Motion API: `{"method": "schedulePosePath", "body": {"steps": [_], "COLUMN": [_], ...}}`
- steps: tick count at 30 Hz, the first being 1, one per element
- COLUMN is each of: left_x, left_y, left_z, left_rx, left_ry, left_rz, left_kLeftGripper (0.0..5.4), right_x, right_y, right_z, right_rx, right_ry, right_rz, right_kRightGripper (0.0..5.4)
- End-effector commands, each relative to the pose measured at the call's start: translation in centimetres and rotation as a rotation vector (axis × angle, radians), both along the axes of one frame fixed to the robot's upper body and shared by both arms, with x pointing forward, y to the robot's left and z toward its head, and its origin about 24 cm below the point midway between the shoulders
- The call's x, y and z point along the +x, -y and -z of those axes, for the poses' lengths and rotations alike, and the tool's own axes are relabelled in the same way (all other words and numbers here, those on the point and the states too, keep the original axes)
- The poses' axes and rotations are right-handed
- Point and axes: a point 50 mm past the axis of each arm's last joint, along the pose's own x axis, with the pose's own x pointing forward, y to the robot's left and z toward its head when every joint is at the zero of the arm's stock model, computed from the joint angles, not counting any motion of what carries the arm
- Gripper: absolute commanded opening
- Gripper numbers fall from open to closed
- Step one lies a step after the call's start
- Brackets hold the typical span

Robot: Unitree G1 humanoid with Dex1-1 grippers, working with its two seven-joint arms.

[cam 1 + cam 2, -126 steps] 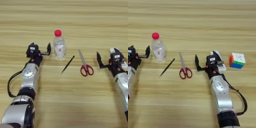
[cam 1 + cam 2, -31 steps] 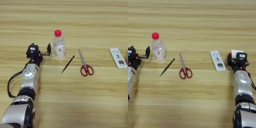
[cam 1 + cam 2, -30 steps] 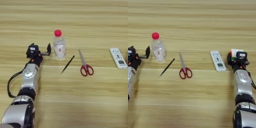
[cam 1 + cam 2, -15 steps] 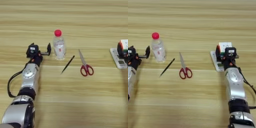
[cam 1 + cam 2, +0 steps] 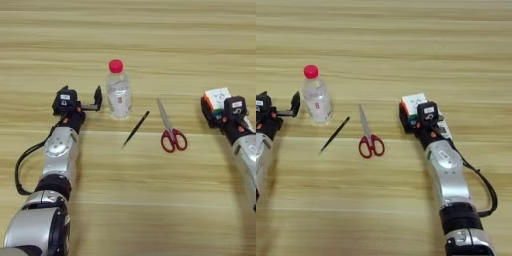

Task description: Move the objects on the table

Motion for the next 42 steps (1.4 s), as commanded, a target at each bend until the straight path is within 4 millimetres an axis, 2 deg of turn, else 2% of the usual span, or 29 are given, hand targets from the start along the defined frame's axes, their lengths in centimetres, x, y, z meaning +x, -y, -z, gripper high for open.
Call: {"method": "schedulePosePath", "body": {"steps": [1, 12, 14, 22, 27, 30, 36, 42], "left_x": [0.3, 0.3, 0.3, 0.3, 0.3, 0.3, 0.3, 0.3], "left_y": [0.2, 0.2, 0.2, 0.3, 0.3, 0.3, 0.4, 0.4], "left_z": [-0.2, -0.2, -0.2, -0.2, -0.2, -0.2, -0.1, -0.1], "left_rx": [0.015, 0.015, 0.015, 0.014, 0.014, 0.014, 0.014, 0.015], "left_ry": [0.004, 0.001, 0.001, -0.001, -0.002, -0.002, -0.003, -0.002], "left_rz": [0.01, 0.009, 0.009, 0.01, 0.011, 0.011, 0.01, 0.009], "left_kLeftGripper": [5.4, 5.4, 5.4, 5.4, 5.4, 5.4, 5.4, 5.4], "right_x": [0.0, 0.0, 0.0, -0.1, -0.1, -0.2, -0.4, -0.5], "right_y": [-0.9, -1.2, -1.2, -1.4, -1.0, -0.7, 0.6, 2.8], "right_z": [1.0, 2.2, 2.1, 1.5, 0.5, -0.2, -1.3, -2.1], "right_rx": [0.016, 0.042, 0.03, 0.017, 0.012, 0.025, 0.023, -0.007], "right_ry": [-0.054, -0.133, -0.121, -0.077, 0.002, 0.045, 0.1, 0.117], "right_rz": [-0.028, -0.041, -0.05, -0.06, -0.046, -0.031, 0.019, 0.088], "right_kRightGripper": [3.35, 3.34, 3.78, 4.67, 5.14, 5.38, 5.38, 5.38]}}
